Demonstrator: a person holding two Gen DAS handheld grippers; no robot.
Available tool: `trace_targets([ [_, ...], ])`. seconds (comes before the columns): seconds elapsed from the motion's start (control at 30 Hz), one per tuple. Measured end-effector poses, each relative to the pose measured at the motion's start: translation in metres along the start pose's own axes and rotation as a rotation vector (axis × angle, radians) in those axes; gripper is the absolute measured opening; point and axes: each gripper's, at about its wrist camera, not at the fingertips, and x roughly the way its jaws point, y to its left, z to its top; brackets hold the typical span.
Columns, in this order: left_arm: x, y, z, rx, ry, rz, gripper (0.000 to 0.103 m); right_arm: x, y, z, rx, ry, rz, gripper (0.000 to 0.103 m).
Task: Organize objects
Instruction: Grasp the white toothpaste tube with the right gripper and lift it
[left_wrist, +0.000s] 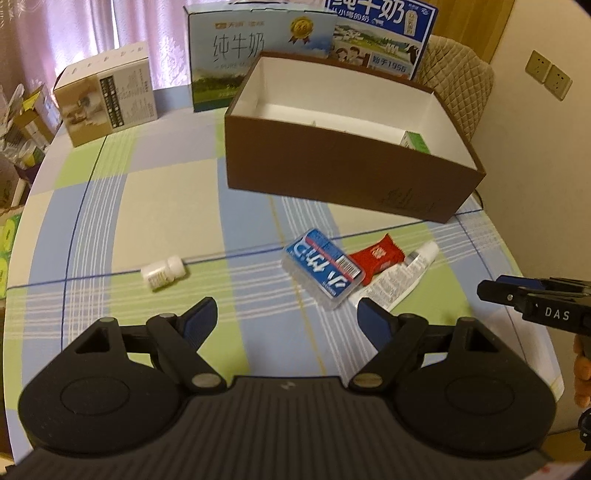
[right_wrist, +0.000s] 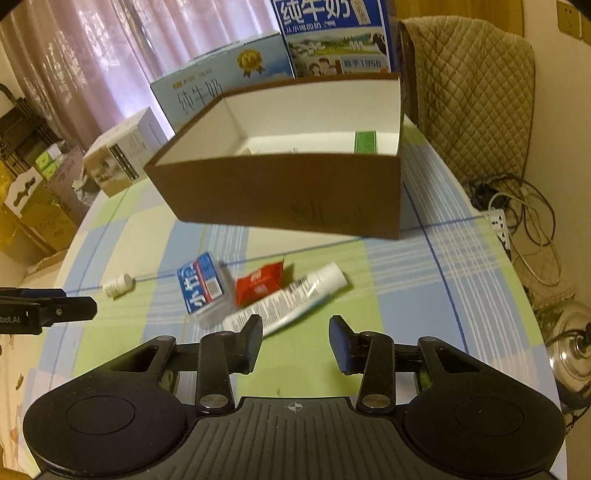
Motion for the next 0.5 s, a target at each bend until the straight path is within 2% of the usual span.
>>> trace_targets([
  [0.5,0.010,0.011,-0.013,-0.028,0.022,0.050,0.080,0.024,-0.009,-0.008,-0.008,0.060,-0.020,0.024],
])
